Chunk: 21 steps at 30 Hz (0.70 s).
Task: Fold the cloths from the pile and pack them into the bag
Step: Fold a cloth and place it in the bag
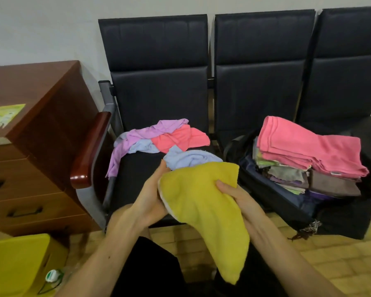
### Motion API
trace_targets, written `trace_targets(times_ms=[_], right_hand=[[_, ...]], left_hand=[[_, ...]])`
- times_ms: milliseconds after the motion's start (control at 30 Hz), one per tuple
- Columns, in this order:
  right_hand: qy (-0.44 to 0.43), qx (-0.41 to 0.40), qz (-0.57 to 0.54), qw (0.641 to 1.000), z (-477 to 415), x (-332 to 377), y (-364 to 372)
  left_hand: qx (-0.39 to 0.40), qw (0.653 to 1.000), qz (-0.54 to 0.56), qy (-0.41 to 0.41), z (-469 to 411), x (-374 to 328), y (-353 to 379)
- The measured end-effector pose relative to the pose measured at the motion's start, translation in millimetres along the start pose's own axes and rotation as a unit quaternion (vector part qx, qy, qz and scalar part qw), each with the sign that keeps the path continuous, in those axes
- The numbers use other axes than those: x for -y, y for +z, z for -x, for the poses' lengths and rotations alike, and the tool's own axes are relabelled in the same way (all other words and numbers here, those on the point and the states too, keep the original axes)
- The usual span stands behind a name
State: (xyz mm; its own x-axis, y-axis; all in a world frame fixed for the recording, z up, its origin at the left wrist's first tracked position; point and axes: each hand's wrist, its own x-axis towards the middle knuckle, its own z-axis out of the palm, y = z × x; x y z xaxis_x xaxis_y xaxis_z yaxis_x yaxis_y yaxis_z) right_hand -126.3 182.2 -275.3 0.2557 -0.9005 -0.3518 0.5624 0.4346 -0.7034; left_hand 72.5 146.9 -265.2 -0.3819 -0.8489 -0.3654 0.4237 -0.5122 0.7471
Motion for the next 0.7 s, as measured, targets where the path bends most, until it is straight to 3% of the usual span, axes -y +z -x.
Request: trace_targets(times_ms=[67,133,267,500,700], right_hand=[[0.040,-0.027,0.014,0.999,-3,3,-7],[0.070,-0.104,0.103,0.987,-6,8,-12],[-0.025,-0.211,0.142,0.967,-8,10,-25],[-0.125,-0.103,0.260,0.952,2,26,-17],[-0.169,-0.074,0.407,0.895,-1,45,-14]], left_hand=[[-0.029,0.997,-0.063,0.018,-5,3,-10],[-0.067,0.986,-0.143,0.054,-10,4,-26],[-0.068,0.967,-0.208,0.132,-16,7,-28],[-0.058,0.948,-0.262,0.171,-22,-6,-27],[-0.028,0.936,-0.307,0.172,-23,-27,-28]])
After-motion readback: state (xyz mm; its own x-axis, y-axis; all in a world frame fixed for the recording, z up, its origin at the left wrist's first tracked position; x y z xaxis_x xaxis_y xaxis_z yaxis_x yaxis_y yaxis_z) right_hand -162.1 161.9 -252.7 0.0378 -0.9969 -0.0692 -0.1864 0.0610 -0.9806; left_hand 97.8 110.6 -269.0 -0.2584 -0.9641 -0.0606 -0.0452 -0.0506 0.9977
